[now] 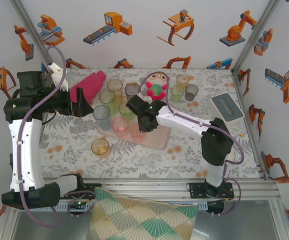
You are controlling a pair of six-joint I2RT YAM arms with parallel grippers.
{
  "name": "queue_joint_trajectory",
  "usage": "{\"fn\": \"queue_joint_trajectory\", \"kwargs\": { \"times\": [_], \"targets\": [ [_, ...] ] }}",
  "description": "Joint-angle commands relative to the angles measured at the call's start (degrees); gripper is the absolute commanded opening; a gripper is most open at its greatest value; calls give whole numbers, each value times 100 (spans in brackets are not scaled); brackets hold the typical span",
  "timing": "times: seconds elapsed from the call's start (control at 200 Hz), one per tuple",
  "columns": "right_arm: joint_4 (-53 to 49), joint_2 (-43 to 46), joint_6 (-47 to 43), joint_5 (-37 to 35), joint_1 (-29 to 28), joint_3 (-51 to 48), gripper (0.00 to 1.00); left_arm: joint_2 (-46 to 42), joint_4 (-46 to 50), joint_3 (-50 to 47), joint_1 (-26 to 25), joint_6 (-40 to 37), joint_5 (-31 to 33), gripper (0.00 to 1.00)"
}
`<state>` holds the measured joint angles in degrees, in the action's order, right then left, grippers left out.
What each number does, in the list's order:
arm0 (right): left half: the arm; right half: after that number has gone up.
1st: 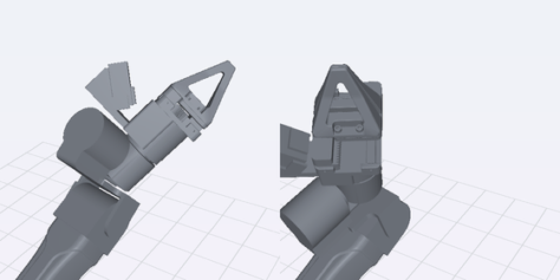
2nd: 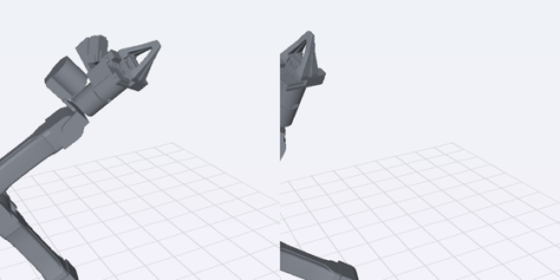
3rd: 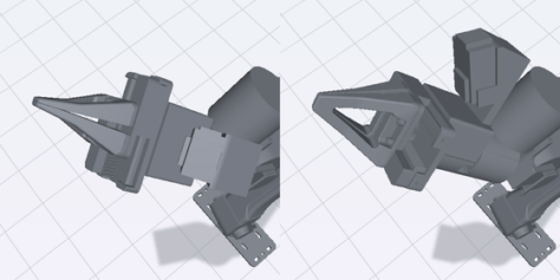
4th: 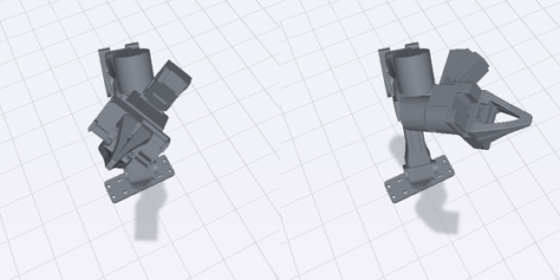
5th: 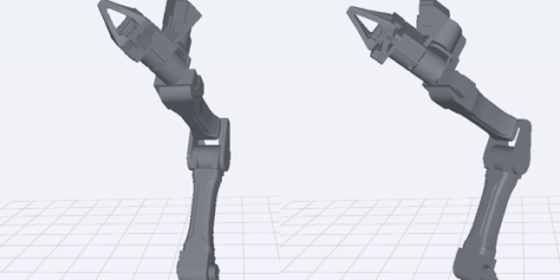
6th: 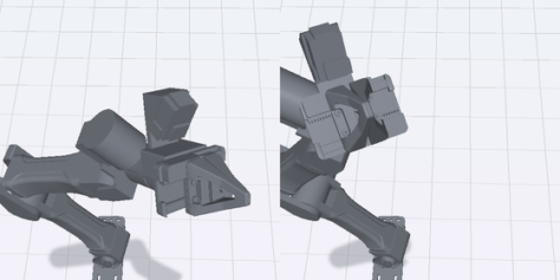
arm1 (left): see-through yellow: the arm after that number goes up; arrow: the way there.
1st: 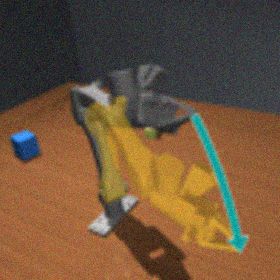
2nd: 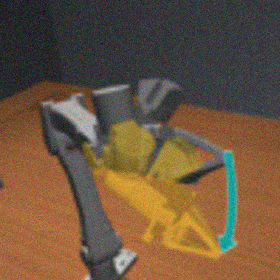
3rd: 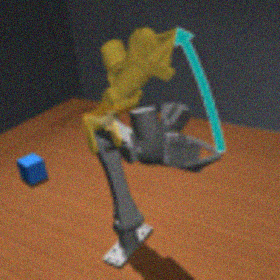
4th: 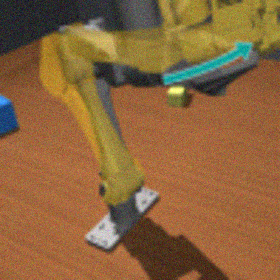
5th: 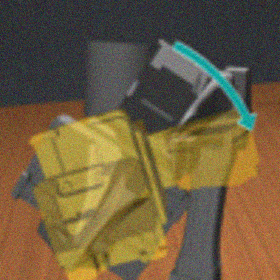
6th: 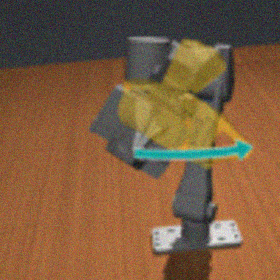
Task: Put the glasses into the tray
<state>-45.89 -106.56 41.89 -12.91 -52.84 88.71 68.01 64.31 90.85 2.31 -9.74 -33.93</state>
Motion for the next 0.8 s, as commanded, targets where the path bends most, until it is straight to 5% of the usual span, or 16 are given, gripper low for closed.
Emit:
{"fn": "queue_joint_trajectory", "kwargs": {
  "times": [0.0, 0.566, 0.791],
  "targets": [
    [78, -90, -84, 16, 19, 220, 6, -24, 97, 168, 18, -41, -101, 97],
    [151, -215, -84, 7, 19, 241, 7, -42, 314, 188, 11, -283, -835, 97],
    [169, -198, -84, 43, 19, 232, 18, -52, 338, 206, 11, -294, -899, 97]
  ]
}}
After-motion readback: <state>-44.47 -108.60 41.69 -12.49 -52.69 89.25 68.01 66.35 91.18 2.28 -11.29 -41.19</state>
